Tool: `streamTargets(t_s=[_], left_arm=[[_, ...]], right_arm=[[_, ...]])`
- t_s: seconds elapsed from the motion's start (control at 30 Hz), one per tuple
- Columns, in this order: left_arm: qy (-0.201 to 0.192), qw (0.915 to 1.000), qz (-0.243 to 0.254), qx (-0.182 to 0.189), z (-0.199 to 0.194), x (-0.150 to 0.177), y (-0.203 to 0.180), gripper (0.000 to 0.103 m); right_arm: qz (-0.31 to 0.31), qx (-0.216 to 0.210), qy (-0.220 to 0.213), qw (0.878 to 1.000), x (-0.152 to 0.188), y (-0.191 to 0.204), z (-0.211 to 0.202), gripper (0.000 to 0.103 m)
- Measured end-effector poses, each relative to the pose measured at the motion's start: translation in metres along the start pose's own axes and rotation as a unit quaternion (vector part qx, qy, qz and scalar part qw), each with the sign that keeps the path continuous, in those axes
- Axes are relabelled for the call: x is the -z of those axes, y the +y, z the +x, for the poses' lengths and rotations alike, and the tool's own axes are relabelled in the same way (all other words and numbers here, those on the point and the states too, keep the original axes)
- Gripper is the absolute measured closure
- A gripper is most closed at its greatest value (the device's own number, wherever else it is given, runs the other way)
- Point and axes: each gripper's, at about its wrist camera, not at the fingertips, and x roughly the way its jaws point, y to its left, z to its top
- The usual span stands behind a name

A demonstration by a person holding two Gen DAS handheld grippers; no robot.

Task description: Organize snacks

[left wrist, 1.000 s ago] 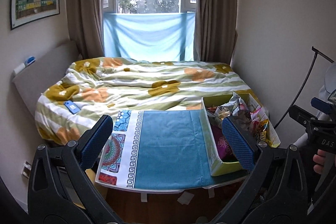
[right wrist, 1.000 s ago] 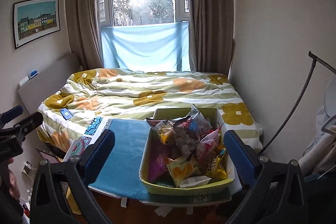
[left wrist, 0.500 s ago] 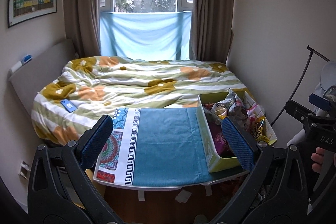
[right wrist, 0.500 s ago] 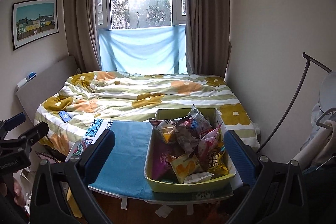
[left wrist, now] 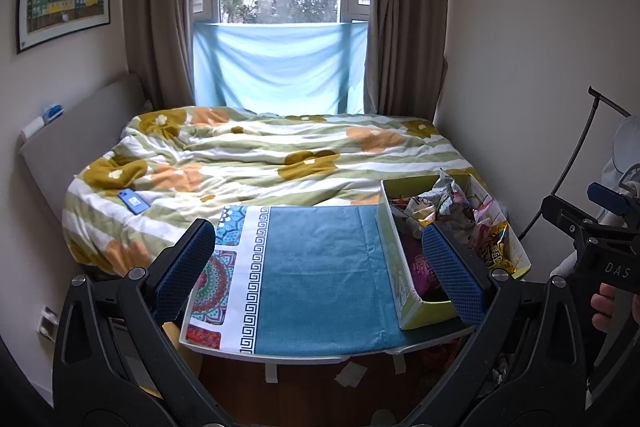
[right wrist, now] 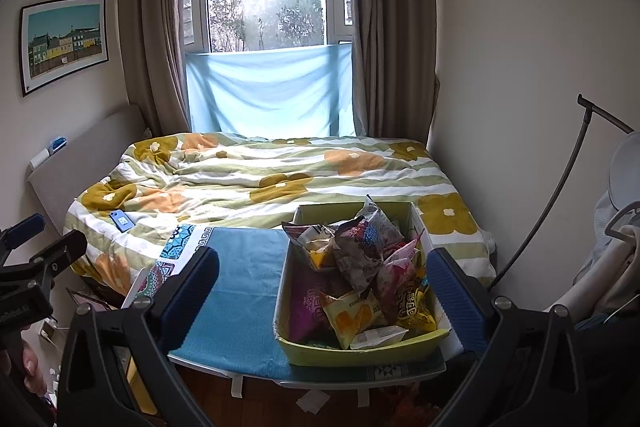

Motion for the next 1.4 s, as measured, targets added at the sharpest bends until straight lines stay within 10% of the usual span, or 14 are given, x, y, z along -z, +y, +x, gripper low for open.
streamTargets(t_s=[1.4], left_arm=[[-0.035, 0.9983, 0.011, -0.046, -0.014, 0.001, -0.019, 0.0]], right_arm=[[0.006, 0.007, 0.009, 1.0, 0.007, -0.005, 0.002, 0.001]])
